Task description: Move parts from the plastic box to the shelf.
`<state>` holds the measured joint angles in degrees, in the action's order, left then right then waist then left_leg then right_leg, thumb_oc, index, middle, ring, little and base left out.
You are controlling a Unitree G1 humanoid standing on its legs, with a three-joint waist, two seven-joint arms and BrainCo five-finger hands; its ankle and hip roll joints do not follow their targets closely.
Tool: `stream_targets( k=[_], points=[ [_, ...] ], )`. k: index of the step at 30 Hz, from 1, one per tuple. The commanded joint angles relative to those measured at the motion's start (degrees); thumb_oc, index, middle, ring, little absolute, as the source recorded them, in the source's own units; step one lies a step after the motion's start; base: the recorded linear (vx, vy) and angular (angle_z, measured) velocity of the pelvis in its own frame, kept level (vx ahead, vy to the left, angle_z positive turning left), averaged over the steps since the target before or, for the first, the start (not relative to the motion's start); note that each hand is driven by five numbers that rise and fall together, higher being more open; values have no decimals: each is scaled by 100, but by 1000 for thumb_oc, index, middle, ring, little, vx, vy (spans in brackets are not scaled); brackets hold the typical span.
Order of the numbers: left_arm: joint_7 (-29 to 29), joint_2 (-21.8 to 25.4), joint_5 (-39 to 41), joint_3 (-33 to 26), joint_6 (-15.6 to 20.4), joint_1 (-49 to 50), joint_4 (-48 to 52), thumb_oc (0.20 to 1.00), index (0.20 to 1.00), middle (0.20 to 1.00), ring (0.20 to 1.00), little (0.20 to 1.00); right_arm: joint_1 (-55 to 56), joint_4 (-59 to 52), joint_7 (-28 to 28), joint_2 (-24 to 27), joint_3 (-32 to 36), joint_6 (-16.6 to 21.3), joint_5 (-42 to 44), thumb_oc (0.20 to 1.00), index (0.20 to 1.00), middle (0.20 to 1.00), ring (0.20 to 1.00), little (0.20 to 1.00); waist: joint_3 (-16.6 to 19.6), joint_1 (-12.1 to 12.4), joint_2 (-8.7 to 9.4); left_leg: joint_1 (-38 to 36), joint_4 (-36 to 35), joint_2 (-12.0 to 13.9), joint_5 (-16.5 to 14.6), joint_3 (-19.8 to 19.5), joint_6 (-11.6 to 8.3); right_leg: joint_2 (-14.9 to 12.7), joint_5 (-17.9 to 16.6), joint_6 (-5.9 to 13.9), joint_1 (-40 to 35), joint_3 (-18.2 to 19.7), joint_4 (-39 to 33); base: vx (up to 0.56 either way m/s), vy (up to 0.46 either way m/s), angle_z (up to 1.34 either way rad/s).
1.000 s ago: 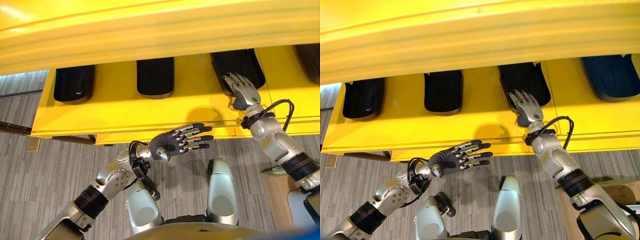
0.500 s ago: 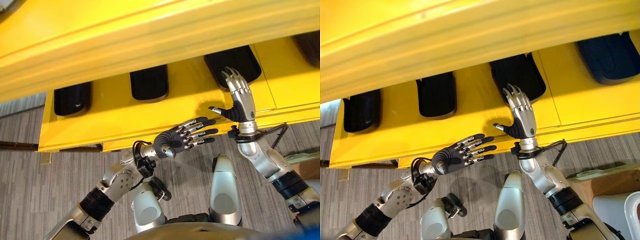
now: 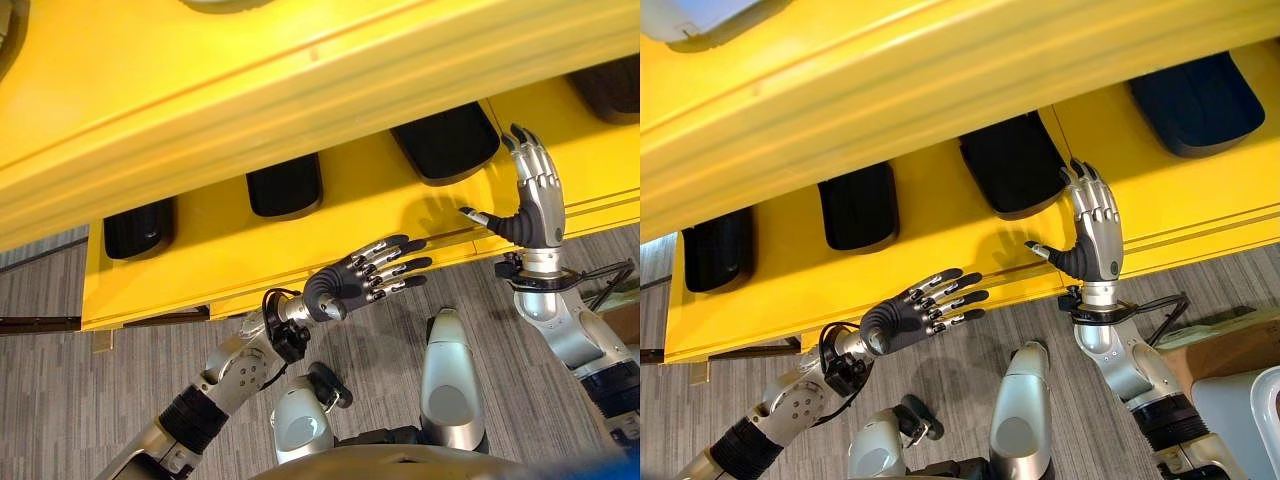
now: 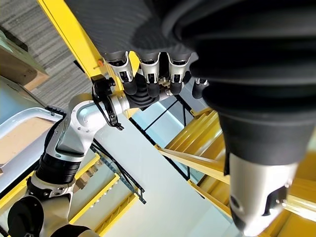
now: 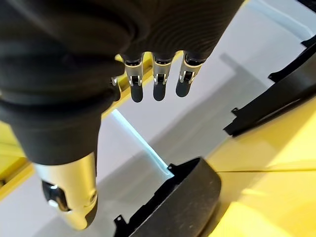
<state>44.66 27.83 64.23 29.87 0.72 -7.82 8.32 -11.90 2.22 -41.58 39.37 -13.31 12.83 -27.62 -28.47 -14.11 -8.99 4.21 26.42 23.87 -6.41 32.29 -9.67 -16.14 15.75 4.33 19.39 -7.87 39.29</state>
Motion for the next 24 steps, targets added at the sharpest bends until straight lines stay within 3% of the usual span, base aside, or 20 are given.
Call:
stream_targets(
  k=[1,6,11,16,19,21,24],
  points=[
    [196,110,189,10,98,174,628,1000,1000,1000,1000,1000,-406,59,269,-161,126,-51,377,1000,1000,1000,1000,1000,261,87,293,548,365,76,435,-161,408,66,292,-196,-639,-189,125,-28,-85,8],
    [271,193,154,49,-96,122,607,1000,1000,1000,1000,1000,-1200,541,1084,-170,-77,-174,608,1000,1000,1000,1000,1000,282,282,351,593,371,59,434,-302,408,40,315,-234,-645,-304,197,-17,-87,15],
    [412,283,139,-113,-160,249,612,1000,1000,1000,1000,1000,-908,48,1752,72,-301,26,303,1000,1000,1000,1000,1000,289,303,416,632,347,62,392,-286,418,-12,321,-193,-567,-360,279,-11,-23,9],
    [584,401,134,-253,-33,409,565,1000,1000,1000,1000,1000,-282,-268,1667,272,-289,72,189,1000,1000,1000,1000,1000,251,221,481,678,397,96,361,-250,431,14,317,-167,-512,-316,297,-14,-5,1],
    [681,522,127,-342,113,524,564,1000,1000,1000,1000,1000,219,-496,1329,425,-165,299,-109,1000,1000,1000,1000,1000,187,137,550,740,457,149,329,-224,443,58,308,-141,-451,-264,302,-42,-30,-6],
    [690,652,165,-417,193,578,631,1000,1000,1000,1000,1000,553,-710,769,504,31,500,-557,1000,1000,1000,1000,1000,135,64,602,783,482,157,297,-219,450,128,297,-119,-415,-216,275,-42,-27,-10],
    [687,716,185,-448,237,606,693,1000,1000,1000,1000,1000,688,-815,615,528,138,699,-700,1000,1000,1000,1000,1000,102,30,615,817,497,162,303,-219,442,163,298,-110,-380,-190,269,-33,-3,-5]
  ],
)
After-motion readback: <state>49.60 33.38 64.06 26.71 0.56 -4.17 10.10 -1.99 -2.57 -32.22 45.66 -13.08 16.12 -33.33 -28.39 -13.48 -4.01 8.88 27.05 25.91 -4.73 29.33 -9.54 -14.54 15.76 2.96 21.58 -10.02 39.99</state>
